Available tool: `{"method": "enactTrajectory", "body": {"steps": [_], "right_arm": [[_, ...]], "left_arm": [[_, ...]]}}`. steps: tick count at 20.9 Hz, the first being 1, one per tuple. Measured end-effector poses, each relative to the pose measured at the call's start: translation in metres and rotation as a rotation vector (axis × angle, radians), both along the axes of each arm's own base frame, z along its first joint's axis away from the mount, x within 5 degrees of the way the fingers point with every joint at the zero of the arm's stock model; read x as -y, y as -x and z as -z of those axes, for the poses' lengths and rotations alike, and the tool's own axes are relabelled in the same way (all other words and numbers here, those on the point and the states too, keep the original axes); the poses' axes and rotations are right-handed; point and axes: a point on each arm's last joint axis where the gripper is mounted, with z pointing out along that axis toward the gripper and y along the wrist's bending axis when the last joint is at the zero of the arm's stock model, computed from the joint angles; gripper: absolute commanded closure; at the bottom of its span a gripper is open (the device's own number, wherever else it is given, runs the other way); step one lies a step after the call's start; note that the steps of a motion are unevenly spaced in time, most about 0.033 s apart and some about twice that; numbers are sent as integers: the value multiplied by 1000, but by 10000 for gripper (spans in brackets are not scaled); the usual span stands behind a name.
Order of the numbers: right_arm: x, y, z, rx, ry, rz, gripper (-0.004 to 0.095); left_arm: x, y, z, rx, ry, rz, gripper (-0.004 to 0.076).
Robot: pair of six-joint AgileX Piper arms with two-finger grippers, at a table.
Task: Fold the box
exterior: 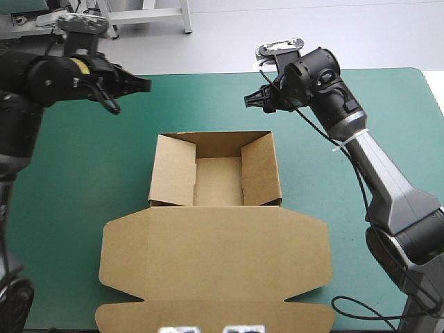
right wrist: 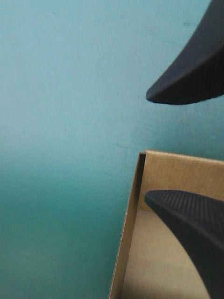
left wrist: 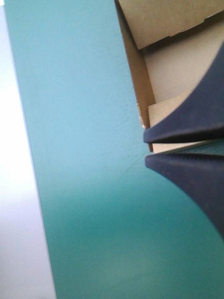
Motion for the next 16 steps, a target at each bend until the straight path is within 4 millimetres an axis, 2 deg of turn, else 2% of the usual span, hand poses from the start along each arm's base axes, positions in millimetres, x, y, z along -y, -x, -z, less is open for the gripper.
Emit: {"method": "enactTrajectory", "body": {"steps": [1, 2, 3, 6, 7, 9, 13, 16], "right_arm": [[2, -2, 3, -40, -62, -9, 420], [3, -2, 6, -62, -83, -14, 420], [2, -3, 15, -106, -97, -22, 420], [-1, -3, 44, -214, -90, -26, 420], [-2, -2, 58, -264, -84, -28, 420], [-3, 0, 71, -308, -76, -33, 421], [-3, 7, 111, -440, -33, -51, 422], [-8, 9, 127, -489, -50, -115, 448]], "left_arm": [[-9, 24, -18, 66, 3, -13, 732], [-13, 32, -23, 88, 4, -18, 732], [-19, 51, -34, 132, 11, -24, 732], [-27, 74, -33, 138, 7, -27, 732], [-29, 80, -26, 117, -7, -24, 732], [-31, 86, -14, 86, -28, -18, 732], [-39, 111, 28, -23, -67, -13, 732], [-45, 132, 61, -98, -86, -8, 732]]}}
